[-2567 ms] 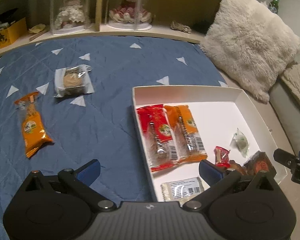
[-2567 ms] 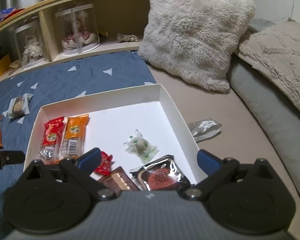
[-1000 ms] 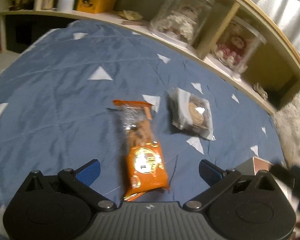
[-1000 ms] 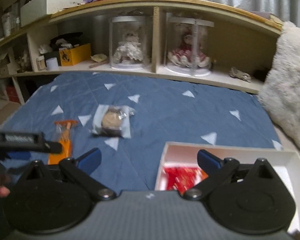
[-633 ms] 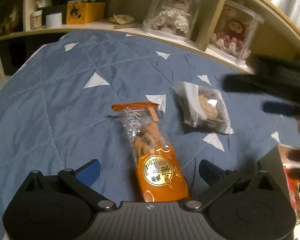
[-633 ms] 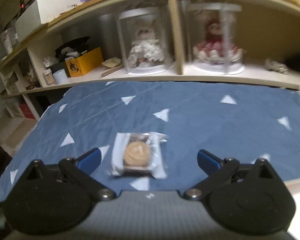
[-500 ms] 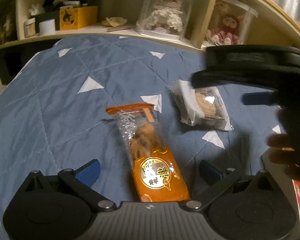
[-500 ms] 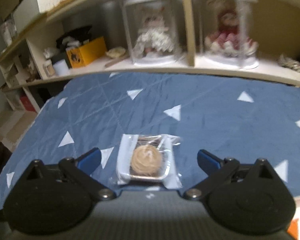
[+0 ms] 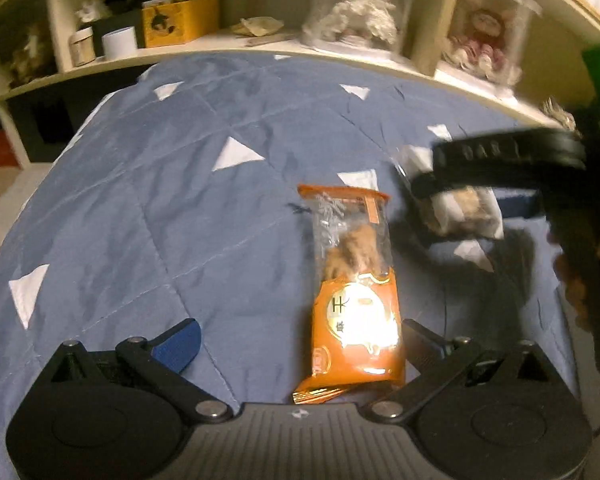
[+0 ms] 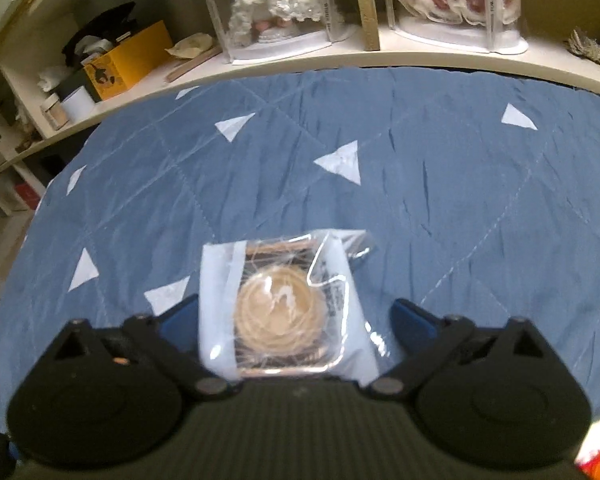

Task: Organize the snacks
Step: 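Grasp the orange cookie packet with the left tool while the right tool grasps the round cookie packet, then carry the orange cookie packet and round cookie packet over the white box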

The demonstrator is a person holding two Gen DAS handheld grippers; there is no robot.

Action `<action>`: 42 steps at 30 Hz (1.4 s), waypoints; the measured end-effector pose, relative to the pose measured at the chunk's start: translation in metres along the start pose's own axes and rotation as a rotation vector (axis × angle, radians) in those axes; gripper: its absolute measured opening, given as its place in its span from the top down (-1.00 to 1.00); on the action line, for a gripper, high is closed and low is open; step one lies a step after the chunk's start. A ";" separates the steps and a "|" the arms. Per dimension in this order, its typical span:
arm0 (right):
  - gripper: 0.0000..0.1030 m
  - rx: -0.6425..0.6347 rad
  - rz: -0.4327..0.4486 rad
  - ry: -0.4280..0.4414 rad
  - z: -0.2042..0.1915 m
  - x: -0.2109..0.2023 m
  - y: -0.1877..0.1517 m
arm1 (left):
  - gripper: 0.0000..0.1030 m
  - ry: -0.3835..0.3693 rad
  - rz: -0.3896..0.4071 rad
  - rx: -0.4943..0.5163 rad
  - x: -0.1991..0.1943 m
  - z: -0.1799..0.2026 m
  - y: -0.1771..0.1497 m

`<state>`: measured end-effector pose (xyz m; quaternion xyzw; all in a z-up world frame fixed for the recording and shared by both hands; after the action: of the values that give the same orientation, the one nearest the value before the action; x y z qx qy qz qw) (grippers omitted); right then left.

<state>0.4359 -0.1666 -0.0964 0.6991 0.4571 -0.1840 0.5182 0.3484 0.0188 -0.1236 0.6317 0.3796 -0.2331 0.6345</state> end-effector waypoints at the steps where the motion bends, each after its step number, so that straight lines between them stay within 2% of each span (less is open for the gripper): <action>1: -0.61 -0.010 -0.003 0.010 -0.001 -0.002 -0.001 | -1.00 -0.007 0.008 -0.008 -0.001 -0.002 0.001; 3: -0.40 -0.023 -0.015 0.023 -0.003 -0.005 -0.001 | -1.00 -0.023 0.032 -0.014 -0.004 -0.001 0.005; 9: -0.36 -0.067 -0.038 0.032 -0.011 -0.017 -0.016 | -1.00 -0.092 0.066 0.000 -0.003 0.008 0.015; 11: -0.36 -0.068 -0.044 0.046 -0.012 -0.021 -0.021 | -0.93 -0.101 0.061 0.009 0.001 0.012 0.015; 13: -0.36 -0.069 -0.050 0.057 -0.011 -0.023 -0.026 | -0.68 -0.098 0.048 0.019 0.005 0.016 0.014; 16: -0.36 -0.073 -0.056 0.060 -0.012 -0.029 -0.036 | -0.45 -0.069 0.034 0.043 0.012 0.019 0.014; 18: -0.36 -0.066 -0.043 0.040 -0.012 -0.035 -0.041 | -0.38 -0.065 0.032 0.026 0.013 0.017 0.016; 21: -0.35 -0.073 -0.023 0.029 -0.014 -0.046 -0.045 | -0.18 -0.094 0.020 -0.020 0.013 0.012 0.020; 24: -0.35 -0.075 -0.017 0.038 -0.016 -0.052 -0.045 | 0.18 -0.125 0.017 -0.021 0.013 0.011 0.020; 31: -0.35 -0.059 0.015 0.055 -0.017 -0.071 -0.053 | 0.23 -0.159 0.015 -0.092 -0.005 0.003 0.017; 42: -0.35 -0.064 0.072 0.055 -0.020 -0.122 -0.067 | 0.23 -0.216 0.082 -0.104 -0.068 0.006 0.015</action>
<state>0.3131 -0.2006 -0.0370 0.7029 0.4513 -0.1313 0.5339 0.3201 0.0021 -0.0616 0.5843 0.2945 -0.2534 0.7125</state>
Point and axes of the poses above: each gripper's, at about its wrist camera, not at the fingertips, and x roughly the way its jaws point, z to its right, y to its top, the point moved 2 cm from there along x, roughly the way its jaws point, and after that the axes turned 13 degrees about y, right-handed, at the moved point
